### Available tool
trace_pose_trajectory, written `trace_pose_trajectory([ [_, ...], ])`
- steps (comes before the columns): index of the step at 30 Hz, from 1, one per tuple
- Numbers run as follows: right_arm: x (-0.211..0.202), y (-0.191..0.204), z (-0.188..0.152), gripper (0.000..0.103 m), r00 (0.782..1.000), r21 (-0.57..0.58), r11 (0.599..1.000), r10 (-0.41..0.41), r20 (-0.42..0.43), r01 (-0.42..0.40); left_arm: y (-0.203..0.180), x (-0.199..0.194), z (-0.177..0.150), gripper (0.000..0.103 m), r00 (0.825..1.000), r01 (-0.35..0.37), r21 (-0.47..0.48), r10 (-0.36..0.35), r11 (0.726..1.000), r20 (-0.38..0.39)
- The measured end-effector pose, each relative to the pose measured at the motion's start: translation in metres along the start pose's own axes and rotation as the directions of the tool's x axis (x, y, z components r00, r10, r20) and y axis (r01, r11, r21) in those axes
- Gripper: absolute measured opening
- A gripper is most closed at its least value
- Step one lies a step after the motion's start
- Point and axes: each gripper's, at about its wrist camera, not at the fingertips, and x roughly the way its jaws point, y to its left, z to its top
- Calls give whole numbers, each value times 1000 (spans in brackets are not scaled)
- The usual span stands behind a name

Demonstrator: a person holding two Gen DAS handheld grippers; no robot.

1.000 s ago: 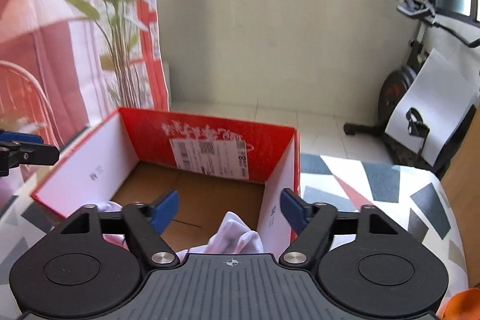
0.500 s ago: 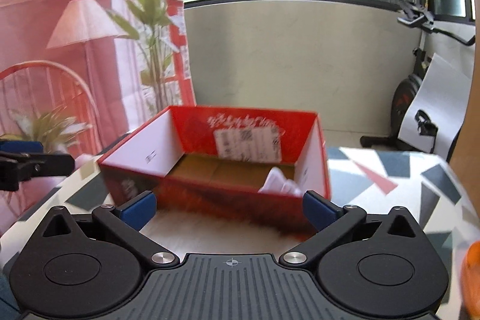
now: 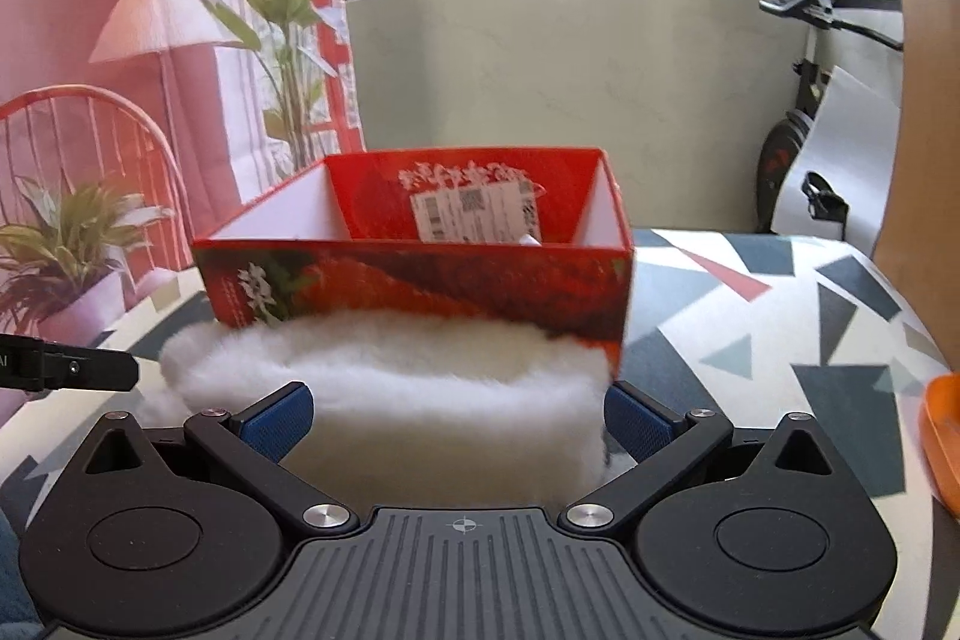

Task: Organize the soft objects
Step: 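Withdraw both grippers from the box toward the white fluffy fur pieces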

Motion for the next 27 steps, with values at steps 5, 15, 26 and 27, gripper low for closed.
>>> trace_pose_trajectory([
  [5,3,-14,-3,103,999,3,999,-41,-7,41,-2,7,-1,100,1000,-8,9,8,1000,-6],
  [15,27,-18,-15,101,991,-77,993,-98,-95,90,-8,21,-10,98,999,-4,54,7,999,-53],
  [26,53,-25,-6,95,986,-96,989,-124,-114,113,-12,30,-13,98,996,-18,72,24,997,-88],
  [27,53,-26,-3,93,987,-83,990,-124,-102,116,-11,31,-13,98,996,-16,69,22,998,-91],
])
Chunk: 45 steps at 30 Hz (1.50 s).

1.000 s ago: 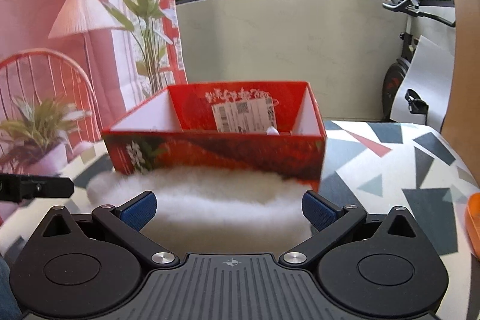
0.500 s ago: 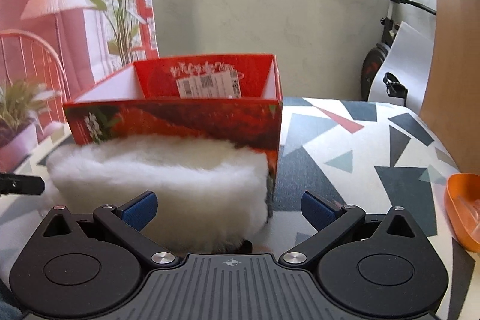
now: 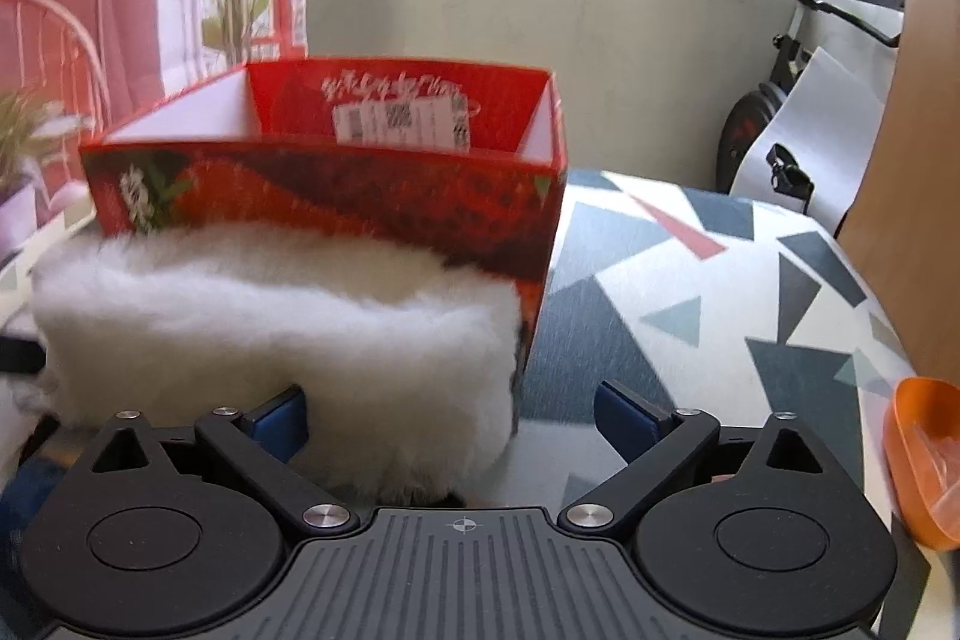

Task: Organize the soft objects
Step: 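Withdraw both grippers from the box toward the white fluffy fur pieces, then grasp the white fluffy fur piece with the left gripper while the right gripper grasps its other end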

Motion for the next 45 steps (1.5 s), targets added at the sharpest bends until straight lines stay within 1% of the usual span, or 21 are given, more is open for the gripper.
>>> trace_pose_trajectory([
  [1,0,-2,3,91,1000,22,1000,5,14,-5,1,1,0,98,1000,3,-3,-3,1000,-2],
  [3,-1,-8,8,83,999,71,997,19,32,-21,0,2,0,98,1000,3,-4,-3,1000,-6],
  [6,2,-14,11,82,999,121,992,30,28,-33,-1,3,0,98,1000,-4,9,4,1000,-10],
  [16,-3,-19,-5,82,999,135,990,49,-5,-48,-2,7,1,98,1000,-8,19,8,1000,-18],
  [24,-6,-24,-14,83,998,135,990,50,-34,-45,-2,2,4,98,1000,3,7,-4,1000,12],
  [27,-6,-24,-13,83,998,139,989,51,-41,-45,-2,0,12,98,1000,-13,4,13,1000,23],
  [29,-9,-26,-8,83,998,146,988,49,-26,-45,-3,-4,22,98,999,-24,5,24,1000,47],
  [31,-12,-29,1,83,999,160,986,48,-3,-47,-6,-6,35,98,997,-21,7,20,1000,74],
  [32,-12,-31,6,83,999,168,985,45,7,-46,-7,-6,42,98,997,-15,8,14,1000,75],
  [34,-7,-32,18,88,1000,172,985,22,7,-22,-11,-2,49,98,998,-3,-4,3,1000,70],
  [36,5,-34,30,88,999,174,984,34,-8,-32,-17,5,54,98,998,12,-13,-11,1000,57],
  [39,23,-39,38,86,998,209,977,46,-42,-36,-26,16,56,98,1000,11,-2,-11,1000,22],
  [42,37,-41,36,78,990,215,976,67,-125,-39,-31,25,55,98,999,23,12,-23,1000,-22],
  [45,32,-42,26,74,983,219,973,107,-150,-72,-30,29,52,98,998,34,4,-34,999,-44],
])
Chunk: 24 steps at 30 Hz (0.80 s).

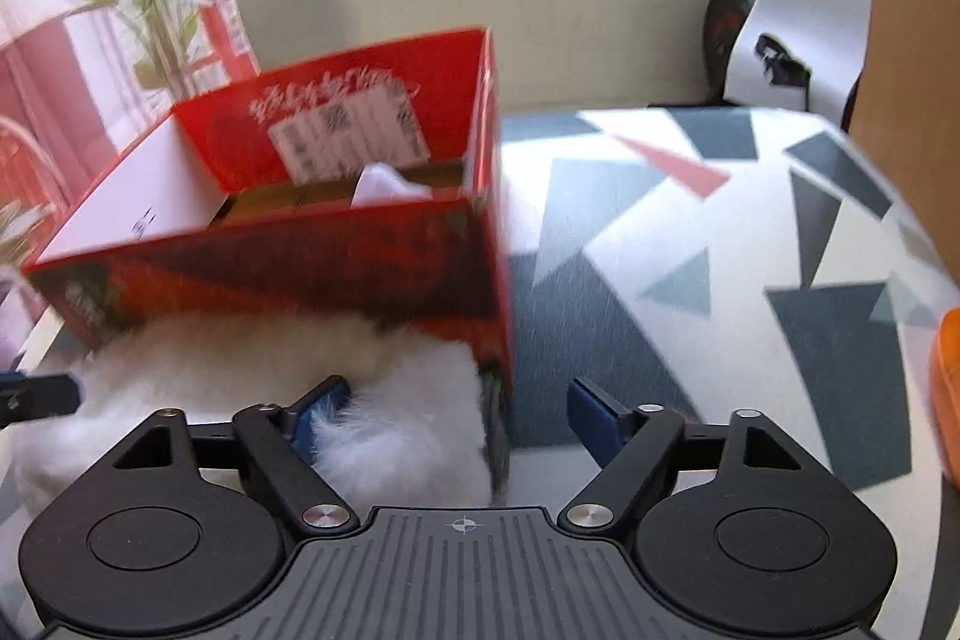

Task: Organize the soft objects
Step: 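Grasp the white fluffy fur piece with the left gripper while the right gripper grasps its other end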

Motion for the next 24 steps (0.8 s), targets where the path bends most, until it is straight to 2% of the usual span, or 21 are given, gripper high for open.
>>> trace_pose_trajectory([
  [1,-3,-2,-4,74,1000,5,1000,13,-7,-13,1,0,-1,97,1000,3,-4,-3,1000,1],
  [4,-12,-6,-13,70,999,25,999,40,-18,-39,6,-4,0,76,1000,21,-22,-21,1000,-7],
  [8,-19,-6,-24,57,997,26,997,74,-33,-74,12,-14,2,62,999,40,-19,-40,999,29],
  [12,-20,2,-30,43,995,-9,996,85,-47,-85,14,-15,9,59,998,47,-27,-46,999,38],
  [15,-24,12,-35,32,996,-61,994,84,-38,-87,13,-16,14,49,996,76,-19,-75,997,38],
  [16,-25,16,-37,30,996,-84,993,80,-32,-83,11,-16,16,47,995,90,-11,-90,996,35],
  [20,-29,21,-41,24,997,-124,990,75,-4,-75,3,-6,21,46,990,143,19,-143,989,2],
  [24,-31,19,-45,20,997,-127,989,75,9,-74,-8,14,19,47,987,155,63,-152,986,-59],
])
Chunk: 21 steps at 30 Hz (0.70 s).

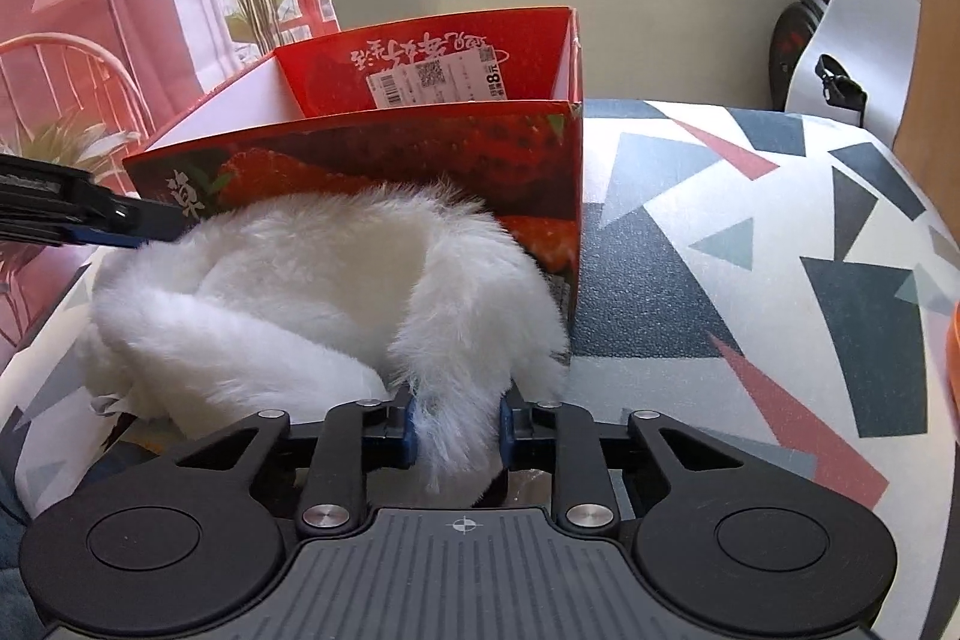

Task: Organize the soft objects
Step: 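Grasp the white fluffy fur piece with the left gripper while the right gripper grasps its other end, then lift the fur piece with both grippers and carry it toward the red box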

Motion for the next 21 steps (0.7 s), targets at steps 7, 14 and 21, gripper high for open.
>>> trace_pose_trajectory([
  [7,-3,4,-6,19,1000,-42,999,-5,19,5,0,20,-7,48,997,-15,41,18,999,-68],
  [14,-8,10,-8,12,998,-95,995,-19,67,26,-9,24,-6,41,991,-43,149,61,988,-119],
  [21,-13,14,1,10,993,-114,993,-6,119,20,-16,-2,-16,10,994,-113,245,110,963,25],
])
